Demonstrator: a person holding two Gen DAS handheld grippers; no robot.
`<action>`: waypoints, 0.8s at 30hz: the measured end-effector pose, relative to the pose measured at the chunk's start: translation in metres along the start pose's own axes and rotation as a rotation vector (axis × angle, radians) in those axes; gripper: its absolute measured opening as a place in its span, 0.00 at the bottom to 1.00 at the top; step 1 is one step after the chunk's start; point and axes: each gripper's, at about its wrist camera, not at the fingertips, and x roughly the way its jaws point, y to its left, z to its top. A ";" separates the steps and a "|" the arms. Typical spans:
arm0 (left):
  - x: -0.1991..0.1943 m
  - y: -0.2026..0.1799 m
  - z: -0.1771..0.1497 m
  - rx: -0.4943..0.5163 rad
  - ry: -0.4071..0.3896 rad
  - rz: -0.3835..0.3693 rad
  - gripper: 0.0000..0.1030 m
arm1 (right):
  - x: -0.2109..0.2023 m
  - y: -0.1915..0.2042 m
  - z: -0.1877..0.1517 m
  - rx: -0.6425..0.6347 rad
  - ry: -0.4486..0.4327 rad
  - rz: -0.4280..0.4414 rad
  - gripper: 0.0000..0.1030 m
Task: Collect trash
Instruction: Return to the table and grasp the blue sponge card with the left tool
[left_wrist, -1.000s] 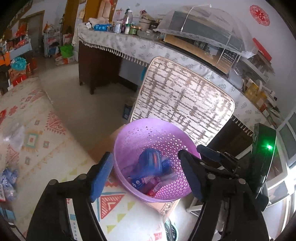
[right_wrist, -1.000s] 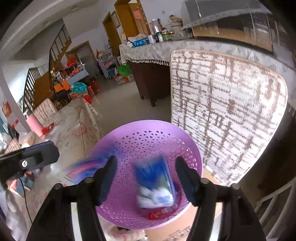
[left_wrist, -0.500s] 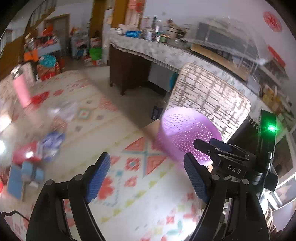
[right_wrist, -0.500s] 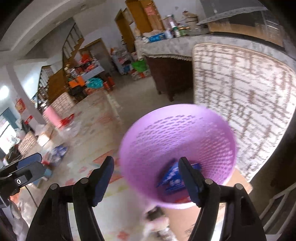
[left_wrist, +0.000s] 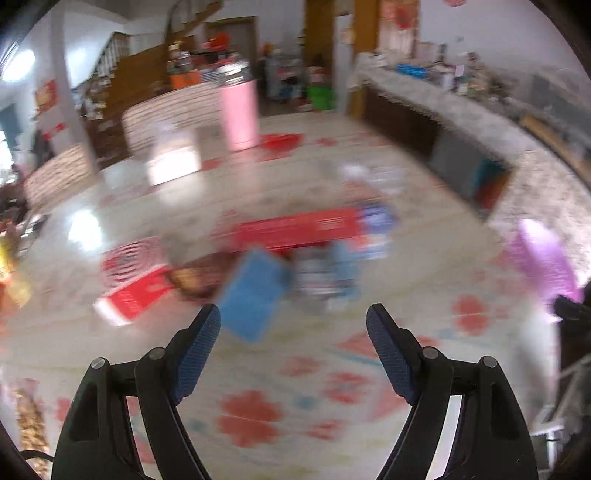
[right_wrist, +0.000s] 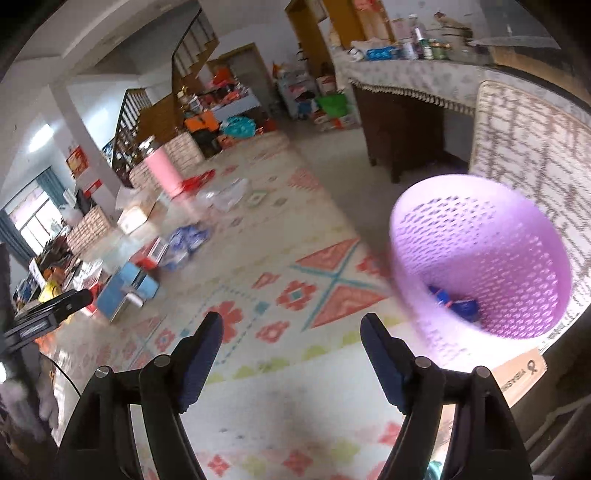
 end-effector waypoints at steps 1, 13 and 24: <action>0.007 0.008 -0.001 0.002 0.008 0.018 0.78 | 0.001 0.003 -0.001 0.000 0.004 0.003 0.79; 0.068 0.025 0.003 0.006 0.135 -0.133 0.74 | 0.014 0.045 -0.008 -0.047 0.040 0.006 0.79; 0.076 0.013 0.000 0.033 0.133 -0.092 0.64 | 0.039 0.070 -0.013 -0.077 0.101 0.034 0.81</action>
